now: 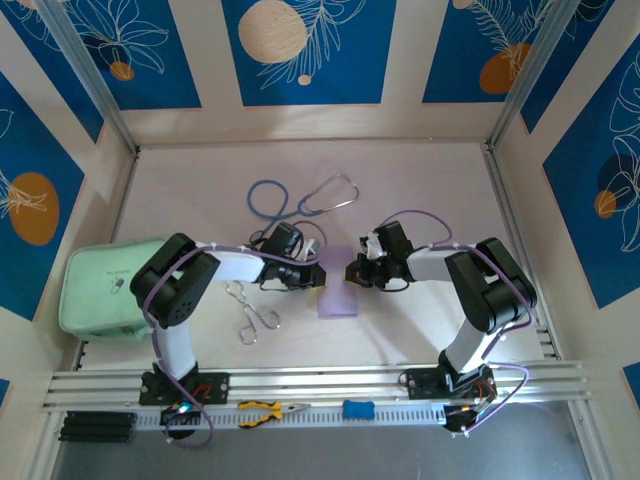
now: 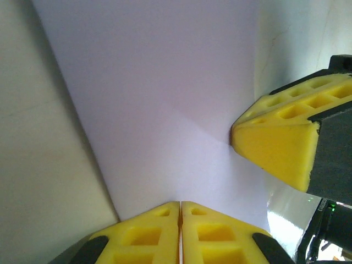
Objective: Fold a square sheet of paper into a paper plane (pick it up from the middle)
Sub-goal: Fold the square sheet of paper in half at the center of the table.
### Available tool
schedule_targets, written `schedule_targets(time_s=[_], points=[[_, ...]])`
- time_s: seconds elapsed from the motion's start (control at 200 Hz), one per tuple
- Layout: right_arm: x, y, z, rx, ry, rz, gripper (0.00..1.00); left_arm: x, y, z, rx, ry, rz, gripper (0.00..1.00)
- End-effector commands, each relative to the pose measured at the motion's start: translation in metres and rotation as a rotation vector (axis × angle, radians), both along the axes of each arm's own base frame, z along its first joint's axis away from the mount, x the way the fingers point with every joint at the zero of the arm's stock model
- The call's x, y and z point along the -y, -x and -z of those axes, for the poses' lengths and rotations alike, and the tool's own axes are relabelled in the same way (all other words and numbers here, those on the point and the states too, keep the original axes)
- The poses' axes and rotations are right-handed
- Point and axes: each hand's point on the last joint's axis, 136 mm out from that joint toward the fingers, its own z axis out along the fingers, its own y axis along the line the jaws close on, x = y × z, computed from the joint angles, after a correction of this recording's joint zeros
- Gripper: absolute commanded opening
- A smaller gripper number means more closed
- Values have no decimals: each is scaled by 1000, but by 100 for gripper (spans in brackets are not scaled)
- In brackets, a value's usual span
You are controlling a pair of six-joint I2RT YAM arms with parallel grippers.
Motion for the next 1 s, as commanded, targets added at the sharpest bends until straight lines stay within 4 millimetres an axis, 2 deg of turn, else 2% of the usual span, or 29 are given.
schedule_targets(time_s=[0.0, 0.26, 0.475, 0.685, 0.85, 0.995], points=[[33, 39, 43, -166, 180, 26, 0, -14, 11, 19, -10, -52, 10, 13], [32, 38, 42, -163, 179, 25, 0, -3, 11, -23, 37, 28, 46, 15], [32, 38, 42, -165, 179, 25, 0, 13, 40, -36, -3, 85, 115, 13], [32, 38, 42, -166, 179, 25, 0, 3, 65, -3, -91, 40, 123, 13], [32, 38, 42, -165, 179, 26, 0, -14, 82, 22, -147, -16, 109, 13], [33, 38, 42, -165, 182, 26, 0, -23, 92, 26, -158, -35, 115, 13]])
